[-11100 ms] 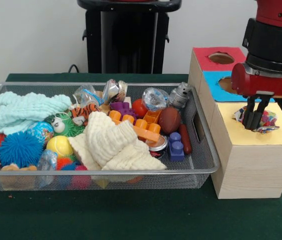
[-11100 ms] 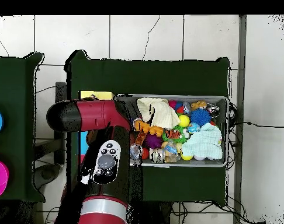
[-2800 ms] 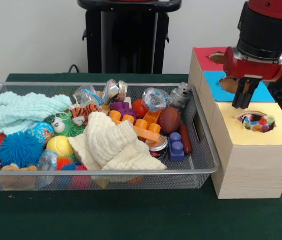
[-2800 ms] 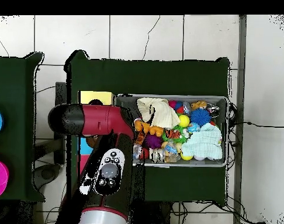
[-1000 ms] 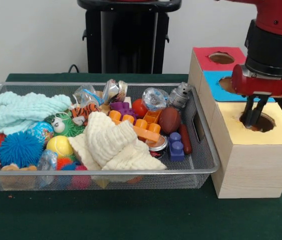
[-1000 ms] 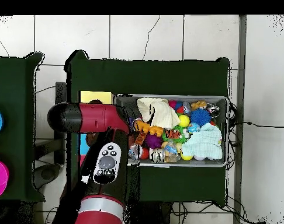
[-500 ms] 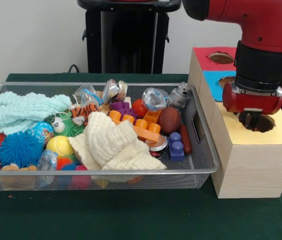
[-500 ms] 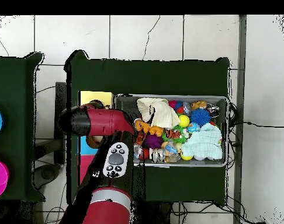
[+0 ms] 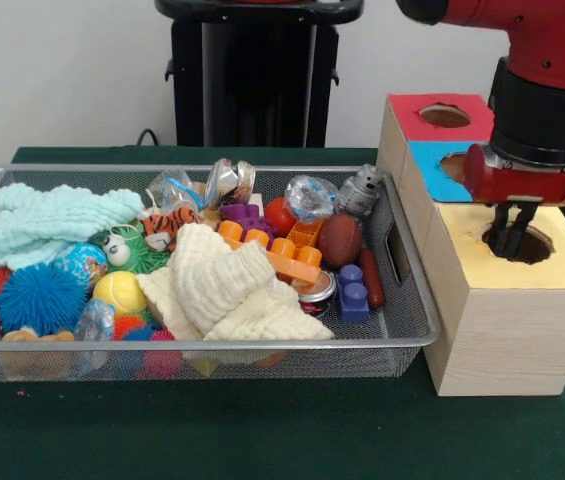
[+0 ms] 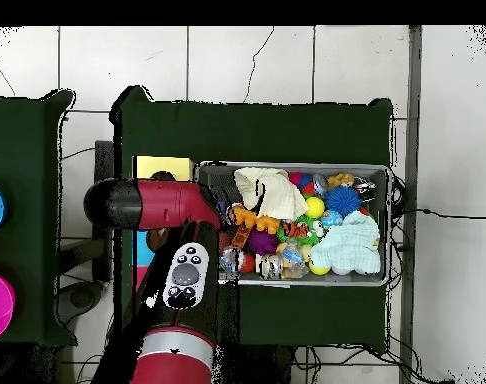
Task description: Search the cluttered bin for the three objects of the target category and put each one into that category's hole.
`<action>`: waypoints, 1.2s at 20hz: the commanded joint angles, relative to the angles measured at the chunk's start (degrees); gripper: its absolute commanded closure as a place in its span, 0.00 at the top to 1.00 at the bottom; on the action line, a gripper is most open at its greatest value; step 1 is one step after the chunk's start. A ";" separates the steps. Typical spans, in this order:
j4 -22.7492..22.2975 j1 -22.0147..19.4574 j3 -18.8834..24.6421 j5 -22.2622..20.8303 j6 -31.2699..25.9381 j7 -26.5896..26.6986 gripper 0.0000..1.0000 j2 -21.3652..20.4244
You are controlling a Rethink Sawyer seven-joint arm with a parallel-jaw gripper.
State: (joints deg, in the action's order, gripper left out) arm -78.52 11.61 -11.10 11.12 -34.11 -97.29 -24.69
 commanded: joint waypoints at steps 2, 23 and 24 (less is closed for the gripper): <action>8.36 -0.16 0.36 -0.19 -14.73 -9.25 0.00 -3.39; 6.48 -7.93 3.25 -2.88 -18.70 4.46 0.00 -14.09; 4.87 -8.74 3.74 -2.87 -18.64 5.73 0.00 -15.38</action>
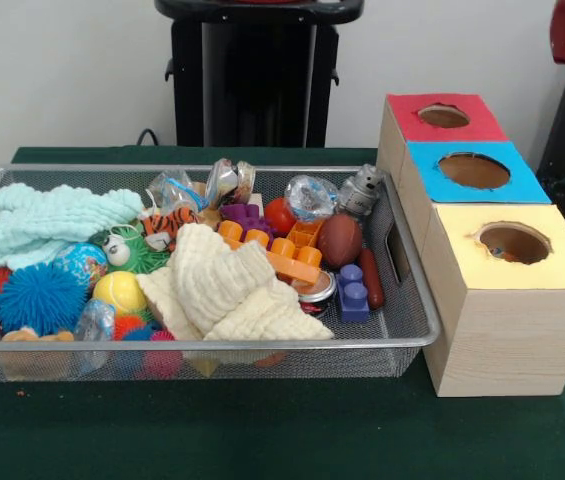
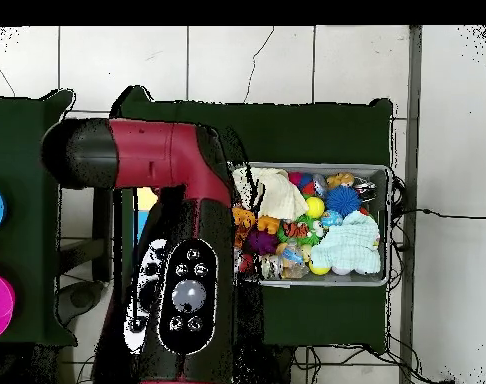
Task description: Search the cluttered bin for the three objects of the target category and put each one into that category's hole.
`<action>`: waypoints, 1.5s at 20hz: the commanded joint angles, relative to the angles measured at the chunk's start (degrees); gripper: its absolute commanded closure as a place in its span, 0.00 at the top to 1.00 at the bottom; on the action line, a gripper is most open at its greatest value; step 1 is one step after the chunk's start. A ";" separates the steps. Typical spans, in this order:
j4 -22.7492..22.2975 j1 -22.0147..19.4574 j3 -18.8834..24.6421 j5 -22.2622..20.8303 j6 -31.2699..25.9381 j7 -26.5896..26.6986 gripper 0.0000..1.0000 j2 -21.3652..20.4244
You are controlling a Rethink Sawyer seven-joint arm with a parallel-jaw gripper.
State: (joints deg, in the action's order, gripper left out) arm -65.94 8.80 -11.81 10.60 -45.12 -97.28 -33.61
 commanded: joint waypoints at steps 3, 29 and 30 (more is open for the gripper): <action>-9.13 -8.44 5.43 -2.79 -9.79 8.94 0.00 -9.07; -22.45 -25.41 18.12 -14.55 -8.80 24.47 0.00 -19.94; -23.31 -25.76 18.25 -14.91 -8.43 24.34 0.00 -20.40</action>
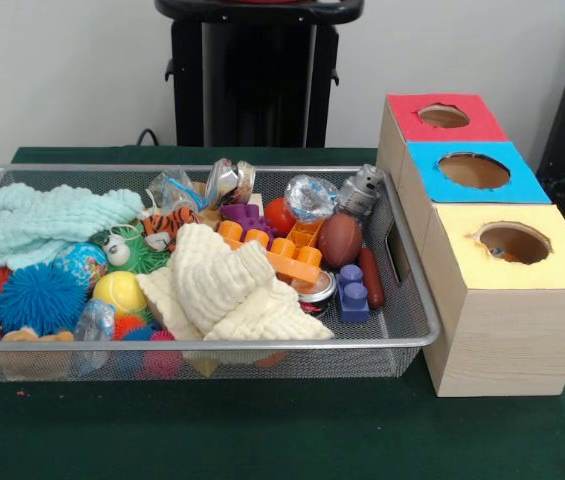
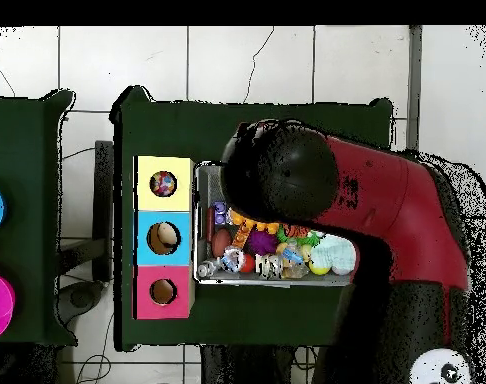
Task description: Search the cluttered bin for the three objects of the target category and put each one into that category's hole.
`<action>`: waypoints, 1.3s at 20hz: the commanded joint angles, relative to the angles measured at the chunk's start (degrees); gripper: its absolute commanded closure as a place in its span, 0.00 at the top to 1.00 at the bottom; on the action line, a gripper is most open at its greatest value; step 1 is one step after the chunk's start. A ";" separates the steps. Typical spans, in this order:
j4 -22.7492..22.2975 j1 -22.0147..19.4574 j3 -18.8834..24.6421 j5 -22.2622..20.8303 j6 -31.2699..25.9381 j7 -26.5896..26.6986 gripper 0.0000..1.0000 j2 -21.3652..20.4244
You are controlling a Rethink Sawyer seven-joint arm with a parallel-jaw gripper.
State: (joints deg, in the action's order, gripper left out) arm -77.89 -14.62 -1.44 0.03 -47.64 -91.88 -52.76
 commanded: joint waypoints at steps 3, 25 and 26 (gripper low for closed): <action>-14.30 -4.30 9.55 -6.79 -1.78 18.74 1.00 -3.12; -26.02 -13.69 20.19 -12.08 9.83 14.65 1.00 -6.38; -26.19 -14.29 20.95 -12.57 10.83 14.43 1.00 -5.76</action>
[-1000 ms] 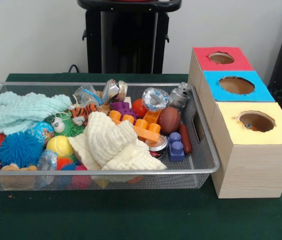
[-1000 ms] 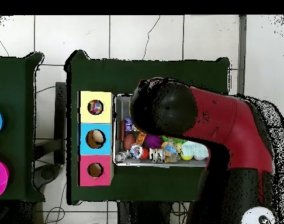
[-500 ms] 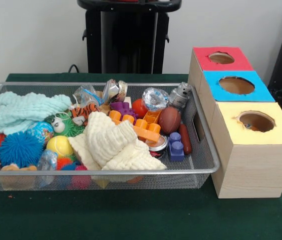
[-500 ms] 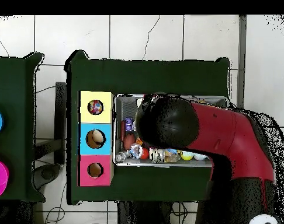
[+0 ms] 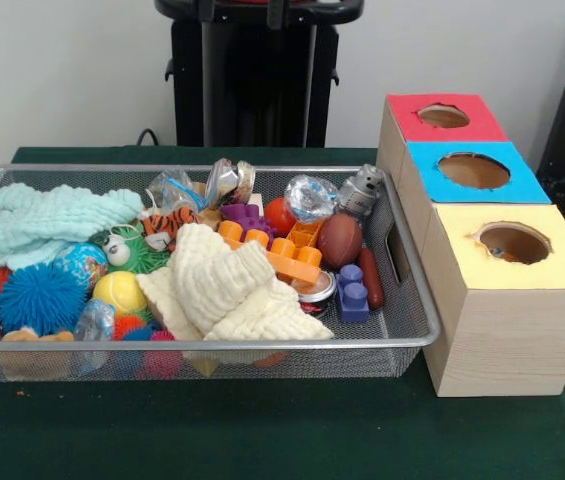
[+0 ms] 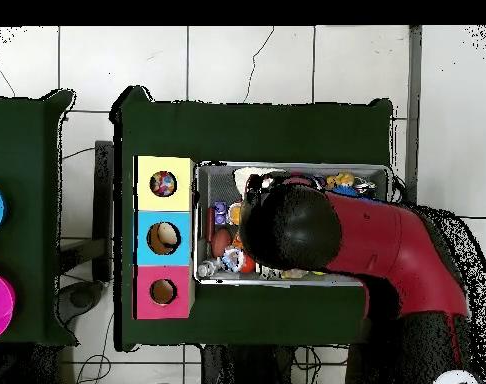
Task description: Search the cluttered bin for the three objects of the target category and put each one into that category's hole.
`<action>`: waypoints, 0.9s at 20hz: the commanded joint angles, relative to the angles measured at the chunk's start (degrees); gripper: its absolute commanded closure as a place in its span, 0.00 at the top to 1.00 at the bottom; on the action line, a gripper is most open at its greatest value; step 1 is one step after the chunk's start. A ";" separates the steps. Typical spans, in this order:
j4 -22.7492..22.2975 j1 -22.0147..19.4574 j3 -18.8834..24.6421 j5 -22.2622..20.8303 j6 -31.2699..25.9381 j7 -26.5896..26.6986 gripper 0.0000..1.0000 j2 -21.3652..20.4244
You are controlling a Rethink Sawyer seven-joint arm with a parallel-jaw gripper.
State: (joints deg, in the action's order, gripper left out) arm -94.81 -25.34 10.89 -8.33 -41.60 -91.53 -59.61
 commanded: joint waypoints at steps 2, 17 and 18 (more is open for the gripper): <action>-9.84 -4.58 9.96 -5.03 6.30 13.46 1.00 1.99; -12.21 -13.06 18.78 -11.39 11.62 13.14 1.00 4.99; -12.60 -14.10 19.60 -12.21 12.22 13.50 1.00 5.30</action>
State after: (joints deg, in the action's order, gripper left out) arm -99.67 -35.09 23.12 -15.82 -31.76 -91.53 -57.07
